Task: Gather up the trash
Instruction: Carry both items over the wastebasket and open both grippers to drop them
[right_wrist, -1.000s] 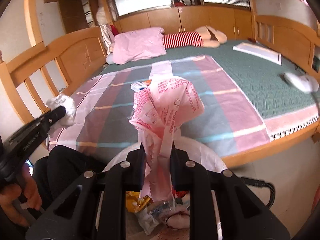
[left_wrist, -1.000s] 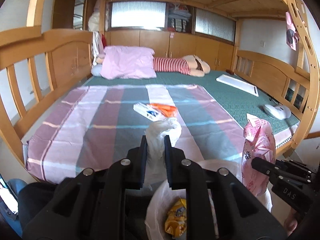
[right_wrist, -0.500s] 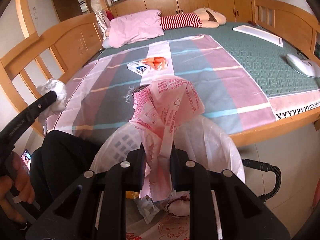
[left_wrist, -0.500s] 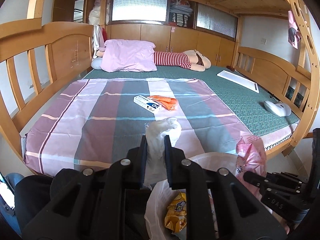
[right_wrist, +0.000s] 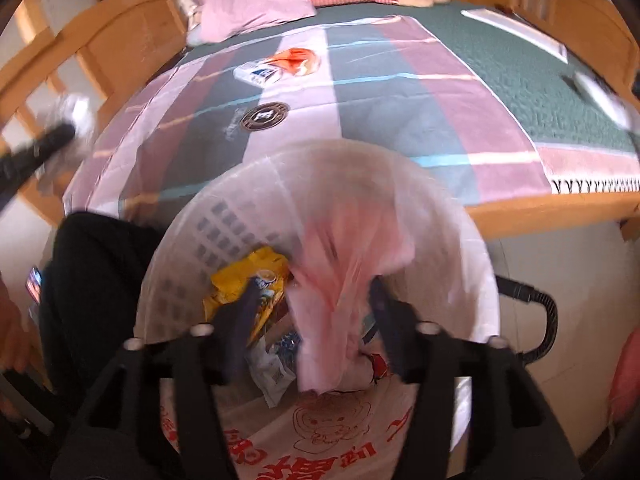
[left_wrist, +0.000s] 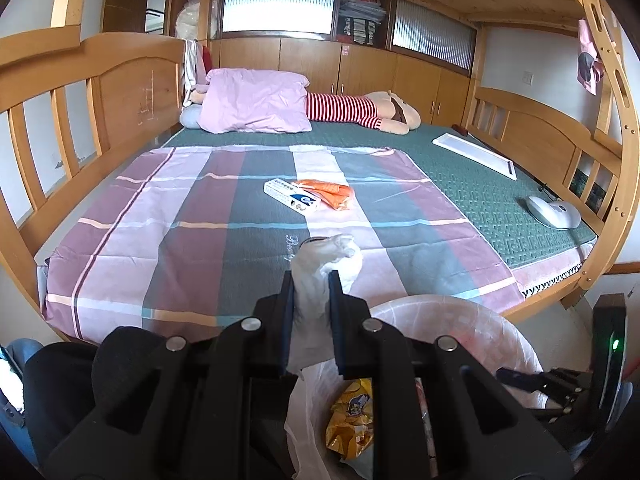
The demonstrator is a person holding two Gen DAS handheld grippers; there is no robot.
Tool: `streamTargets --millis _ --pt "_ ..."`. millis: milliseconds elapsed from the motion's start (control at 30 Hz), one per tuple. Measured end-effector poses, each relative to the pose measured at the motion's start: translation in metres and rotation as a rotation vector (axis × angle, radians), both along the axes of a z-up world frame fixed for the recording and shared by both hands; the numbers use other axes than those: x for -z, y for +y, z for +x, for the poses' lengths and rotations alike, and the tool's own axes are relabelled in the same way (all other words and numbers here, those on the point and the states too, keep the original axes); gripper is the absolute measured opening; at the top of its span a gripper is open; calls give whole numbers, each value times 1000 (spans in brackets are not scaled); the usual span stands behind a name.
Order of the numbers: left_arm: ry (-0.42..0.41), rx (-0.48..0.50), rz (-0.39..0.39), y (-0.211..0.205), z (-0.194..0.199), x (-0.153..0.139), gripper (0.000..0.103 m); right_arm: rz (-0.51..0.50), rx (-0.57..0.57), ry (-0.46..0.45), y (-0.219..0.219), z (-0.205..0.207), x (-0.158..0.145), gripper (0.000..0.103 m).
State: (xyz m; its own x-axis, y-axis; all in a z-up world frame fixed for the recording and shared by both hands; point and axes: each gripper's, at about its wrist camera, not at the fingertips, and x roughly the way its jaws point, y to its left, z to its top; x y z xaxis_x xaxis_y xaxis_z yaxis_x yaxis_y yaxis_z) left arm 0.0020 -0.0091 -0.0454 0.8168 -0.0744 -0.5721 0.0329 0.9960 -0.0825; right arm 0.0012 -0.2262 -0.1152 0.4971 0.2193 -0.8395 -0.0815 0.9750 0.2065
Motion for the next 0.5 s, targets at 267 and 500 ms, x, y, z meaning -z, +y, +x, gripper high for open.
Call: streamTargets --millis 267,500 --pt "117 107 -60 -9 11 23 17 91 207 -192 -48 -9 -48 62" --pt "200 314 -46 -47 5 45 17 104 241 -294 -57 -15 -68 65"
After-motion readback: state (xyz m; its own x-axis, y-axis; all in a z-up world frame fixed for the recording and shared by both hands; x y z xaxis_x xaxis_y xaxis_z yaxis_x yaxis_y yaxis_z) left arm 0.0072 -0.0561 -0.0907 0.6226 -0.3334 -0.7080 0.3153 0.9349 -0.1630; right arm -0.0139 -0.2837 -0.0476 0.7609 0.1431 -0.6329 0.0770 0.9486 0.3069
